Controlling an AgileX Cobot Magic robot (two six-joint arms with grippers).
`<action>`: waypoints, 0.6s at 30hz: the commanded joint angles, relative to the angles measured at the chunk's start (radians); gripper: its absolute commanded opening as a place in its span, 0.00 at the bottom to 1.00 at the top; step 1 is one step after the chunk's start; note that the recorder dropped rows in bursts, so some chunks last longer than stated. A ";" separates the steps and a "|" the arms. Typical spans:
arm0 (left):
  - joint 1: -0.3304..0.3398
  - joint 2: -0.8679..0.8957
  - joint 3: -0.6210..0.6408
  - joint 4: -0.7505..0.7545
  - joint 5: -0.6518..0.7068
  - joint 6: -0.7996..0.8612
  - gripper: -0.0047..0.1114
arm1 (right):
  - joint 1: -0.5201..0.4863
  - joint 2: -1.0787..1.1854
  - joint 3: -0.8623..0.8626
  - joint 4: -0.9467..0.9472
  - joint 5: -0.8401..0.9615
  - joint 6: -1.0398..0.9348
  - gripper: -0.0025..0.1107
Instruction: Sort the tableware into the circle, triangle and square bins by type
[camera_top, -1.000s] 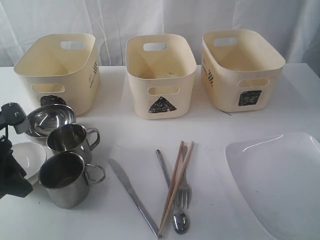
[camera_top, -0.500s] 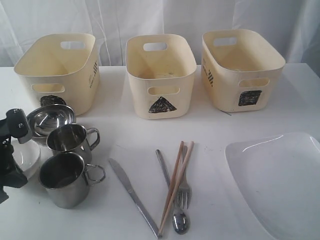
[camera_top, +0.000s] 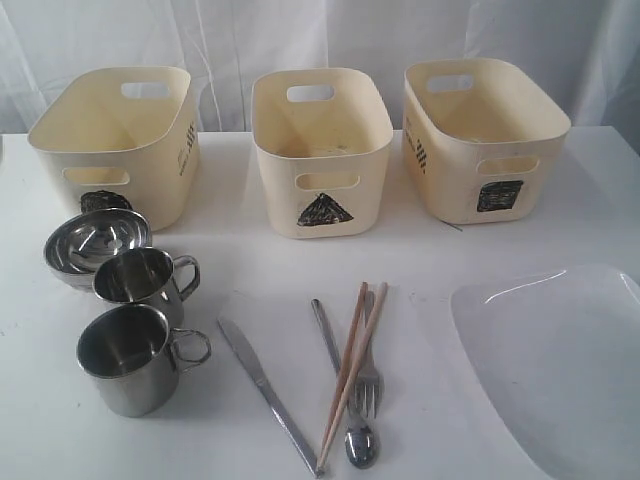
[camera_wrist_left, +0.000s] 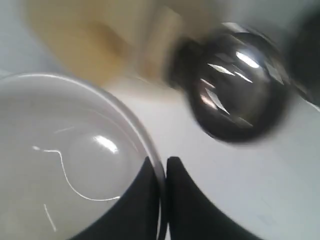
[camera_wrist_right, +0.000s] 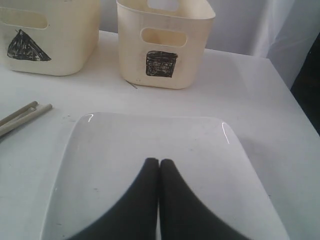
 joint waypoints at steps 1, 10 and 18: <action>-0.004 -0.038 -0.015 -0.208 -0.497 -0.081 0.04 | -0.005 -0.005 0.001 -0.004 -0.004 -0.001 0.02; -0.001 0.273 -0.075 0.563 -1.144 -0.998 0.04 | -0.005 -0.005 0.001 -0.004 -0.004 -0.001 0.02; 0.004 0.736 -0.537 0.507 -0.736 -1.306 0.04 | -0.005 -0.005 0.001 -0.004 -0.004 -0.001 0.02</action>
